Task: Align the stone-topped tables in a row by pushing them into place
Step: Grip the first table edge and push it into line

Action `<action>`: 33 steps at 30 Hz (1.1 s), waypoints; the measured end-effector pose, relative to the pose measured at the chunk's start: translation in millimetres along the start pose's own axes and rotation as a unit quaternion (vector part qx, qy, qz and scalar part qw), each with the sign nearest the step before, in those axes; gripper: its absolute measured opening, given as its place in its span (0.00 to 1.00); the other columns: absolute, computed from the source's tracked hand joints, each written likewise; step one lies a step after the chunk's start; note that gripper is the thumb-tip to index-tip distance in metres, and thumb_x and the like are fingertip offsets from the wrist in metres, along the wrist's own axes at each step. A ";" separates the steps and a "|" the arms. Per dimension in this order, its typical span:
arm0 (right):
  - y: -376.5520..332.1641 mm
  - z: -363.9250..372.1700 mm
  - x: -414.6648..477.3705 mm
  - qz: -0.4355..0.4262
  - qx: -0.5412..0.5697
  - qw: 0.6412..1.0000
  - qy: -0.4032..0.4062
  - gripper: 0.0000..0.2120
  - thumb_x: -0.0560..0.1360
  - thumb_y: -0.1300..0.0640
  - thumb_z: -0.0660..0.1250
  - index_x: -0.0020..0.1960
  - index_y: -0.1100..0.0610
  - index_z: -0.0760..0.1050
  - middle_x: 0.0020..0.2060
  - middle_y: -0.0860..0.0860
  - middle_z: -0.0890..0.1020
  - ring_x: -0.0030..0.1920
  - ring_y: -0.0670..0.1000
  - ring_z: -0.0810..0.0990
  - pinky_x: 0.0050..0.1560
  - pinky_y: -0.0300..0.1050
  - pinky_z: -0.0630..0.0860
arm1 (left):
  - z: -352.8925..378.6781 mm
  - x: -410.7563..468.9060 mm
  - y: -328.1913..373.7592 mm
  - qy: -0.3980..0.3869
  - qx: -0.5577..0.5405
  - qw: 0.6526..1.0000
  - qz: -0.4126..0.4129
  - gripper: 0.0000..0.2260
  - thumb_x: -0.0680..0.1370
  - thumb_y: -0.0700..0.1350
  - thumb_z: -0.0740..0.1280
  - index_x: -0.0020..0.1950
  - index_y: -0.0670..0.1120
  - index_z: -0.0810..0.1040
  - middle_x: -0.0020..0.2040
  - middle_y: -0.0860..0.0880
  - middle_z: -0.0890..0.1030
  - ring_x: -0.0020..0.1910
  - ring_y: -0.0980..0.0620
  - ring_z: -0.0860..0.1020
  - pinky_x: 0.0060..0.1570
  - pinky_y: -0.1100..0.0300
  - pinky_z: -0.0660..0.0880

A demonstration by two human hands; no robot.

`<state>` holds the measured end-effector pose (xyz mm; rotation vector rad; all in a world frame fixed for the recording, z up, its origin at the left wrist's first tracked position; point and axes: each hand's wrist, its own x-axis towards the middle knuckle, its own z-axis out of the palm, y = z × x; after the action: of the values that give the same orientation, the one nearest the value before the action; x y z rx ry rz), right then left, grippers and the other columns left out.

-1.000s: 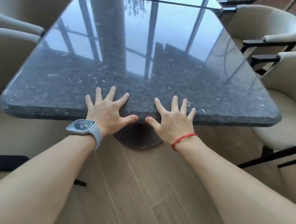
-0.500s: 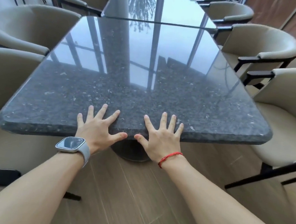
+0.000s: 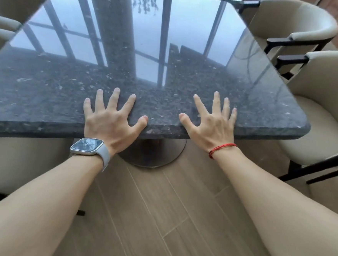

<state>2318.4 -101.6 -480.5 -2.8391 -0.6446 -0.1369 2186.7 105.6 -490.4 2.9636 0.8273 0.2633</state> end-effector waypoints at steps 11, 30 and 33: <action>-3.3 18.6 0.9 0.001 -0.022 0.996 0.085 0.35 0.73 0.27 0.49 0.74 0.39 0.70 0.77 0.59 0.67 0.78 0.65 0.60 0.76 0.67 0.52 | 11.6 3.2 1.9 0.047 0.000 0.999 0.013 0.36 0.77 0.69 0.48 0.79 0.53 0.70 0.80 0.38 0.67 0.78 0.27 0.61 0.75 0.27 0.54; 5.5 39.4 8.2 -0.032 0.003 0.978 0.204 0.30 0.75 0.37 0.48 0.67 0.42 0.78 0.68 0.58 0.78 0.72 0.63 0.71 0.74 0.63 0.61 | 24.6 3.0 5.2 0.193 0.035 0.980 0.017 0.26 0.79 0.61 0.48 0.56 0.47 0.79 0.52 0.43 0.80 0.52 0.38 0.75 0.56 0.45 0.69; 5.4 39.6 7.6 -0.037 -0.001 0.978 0.203 0.31 0.74 0.37 0.46 0.67 0.42 0.78 0.68 0.57 0.79 0.70 0.63 0.72 0.74 0.61 0.61 | 25.5 3.4 1.8 0.195 0.034 0.980 0.025 0.25 0.80 0.61 0.49 0.59 0.48 0.79 0.57 0.42 0.81 0.55 0.36 0.75 0.58 0.44 0.70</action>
<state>2329.2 -93.7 -518.9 -2.6672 -0.6525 -0.7083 2195.0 105.7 -514.7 3.0431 0.8056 0.8566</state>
